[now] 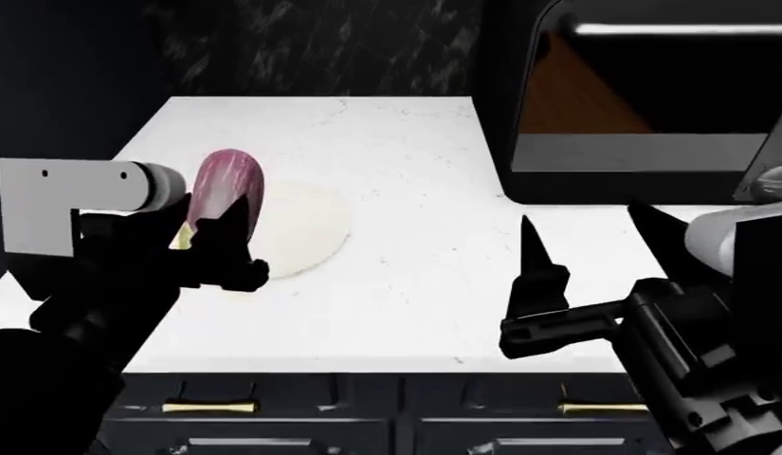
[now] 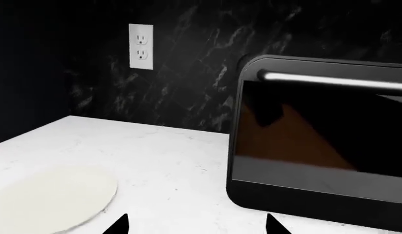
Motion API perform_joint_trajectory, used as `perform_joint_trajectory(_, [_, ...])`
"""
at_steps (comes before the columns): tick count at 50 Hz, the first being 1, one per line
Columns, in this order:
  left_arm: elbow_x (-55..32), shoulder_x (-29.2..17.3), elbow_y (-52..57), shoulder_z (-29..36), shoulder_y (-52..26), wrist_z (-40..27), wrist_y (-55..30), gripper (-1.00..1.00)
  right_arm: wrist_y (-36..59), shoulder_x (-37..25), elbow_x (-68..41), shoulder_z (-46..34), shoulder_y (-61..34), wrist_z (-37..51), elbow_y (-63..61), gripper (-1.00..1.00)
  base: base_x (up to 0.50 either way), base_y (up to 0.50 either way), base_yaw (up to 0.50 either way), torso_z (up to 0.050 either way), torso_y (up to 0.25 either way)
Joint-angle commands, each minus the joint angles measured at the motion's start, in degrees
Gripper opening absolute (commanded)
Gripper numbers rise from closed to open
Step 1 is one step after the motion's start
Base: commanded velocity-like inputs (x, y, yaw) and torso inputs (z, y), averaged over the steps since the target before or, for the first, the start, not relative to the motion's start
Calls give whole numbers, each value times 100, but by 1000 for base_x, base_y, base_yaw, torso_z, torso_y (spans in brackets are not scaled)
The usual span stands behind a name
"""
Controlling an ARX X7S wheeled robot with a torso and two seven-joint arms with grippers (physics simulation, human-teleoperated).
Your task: Place the eggplant on the top rack of the oven.
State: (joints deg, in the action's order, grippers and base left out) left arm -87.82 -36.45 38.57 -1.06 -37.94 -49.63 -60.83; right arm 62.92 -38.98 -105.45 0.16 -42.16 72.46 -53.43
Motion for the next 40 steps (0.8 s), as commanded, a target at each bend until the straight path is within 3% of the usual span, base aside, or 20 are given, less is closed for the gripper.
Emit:
perform_joint_trajectory(1, [-102,-113,116,-104,48,70,99,-100,-78,-71,-255,-176,-212,308,-45,100,-500,0,0,0,0])
perform_joint_trajectory(40, [-1000,-411,318,5,-354,-622,171,-100,-283,-311,-682,-525,-675,835,-189,100,-500,0,0,0,0])
